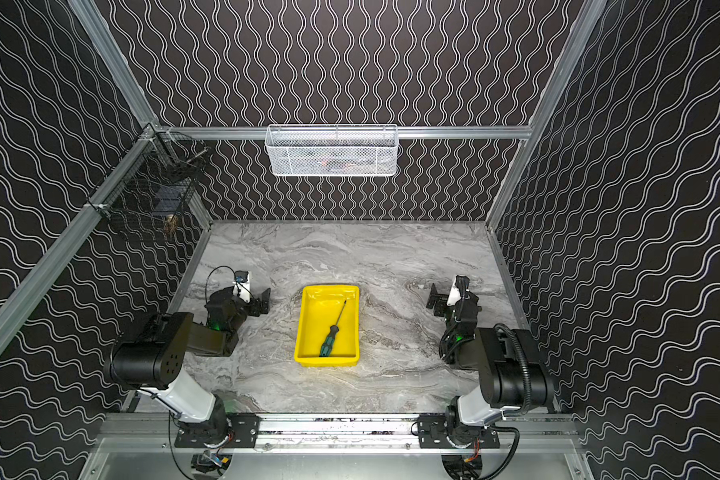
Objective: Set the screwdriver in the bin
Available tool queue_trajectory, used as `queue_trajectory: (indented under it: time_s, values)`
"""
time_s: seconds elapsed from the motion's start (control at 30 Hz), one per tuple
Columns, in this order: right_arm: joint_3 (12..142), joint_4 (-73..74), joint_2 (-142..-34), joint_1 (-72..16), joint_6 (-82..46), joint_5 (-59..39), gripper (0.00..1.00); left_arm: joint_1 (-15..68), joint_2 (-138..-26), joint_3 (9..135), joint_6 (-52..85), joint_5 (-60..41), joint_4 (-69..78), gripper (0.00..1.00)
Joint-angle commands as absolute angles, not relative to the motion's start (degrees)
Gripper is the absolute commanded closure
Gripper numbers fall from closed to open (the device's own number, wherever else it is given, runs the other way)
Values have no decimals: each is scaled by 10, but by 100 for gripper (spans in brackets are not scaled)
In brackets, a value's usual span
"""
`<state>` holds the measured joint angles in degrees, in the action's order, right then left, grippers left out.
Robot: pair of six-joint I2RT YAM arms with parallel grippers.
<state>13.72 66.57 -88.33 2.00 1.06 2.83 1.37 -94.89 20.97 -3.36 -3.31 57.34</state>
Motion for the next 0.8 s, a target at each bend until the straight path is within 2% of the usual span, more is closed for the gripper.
queue_trajectory:
  time_s: [0.0,0.17,0.4,0.77]
  values:
    - [131,714,-881,20,16,22,0,14,-949,210,-43,-32,593,1]
    - [124,728,-883,20,-37,143,0,14,-949,209,-43,-33,592,1]
    - [149,680,-883,20,-3,65,1,14,-950,210,-42,-33,591,1]
    - [149,684,-885,20,-1,65,0,14,-952,215,-42,-32,585,1]
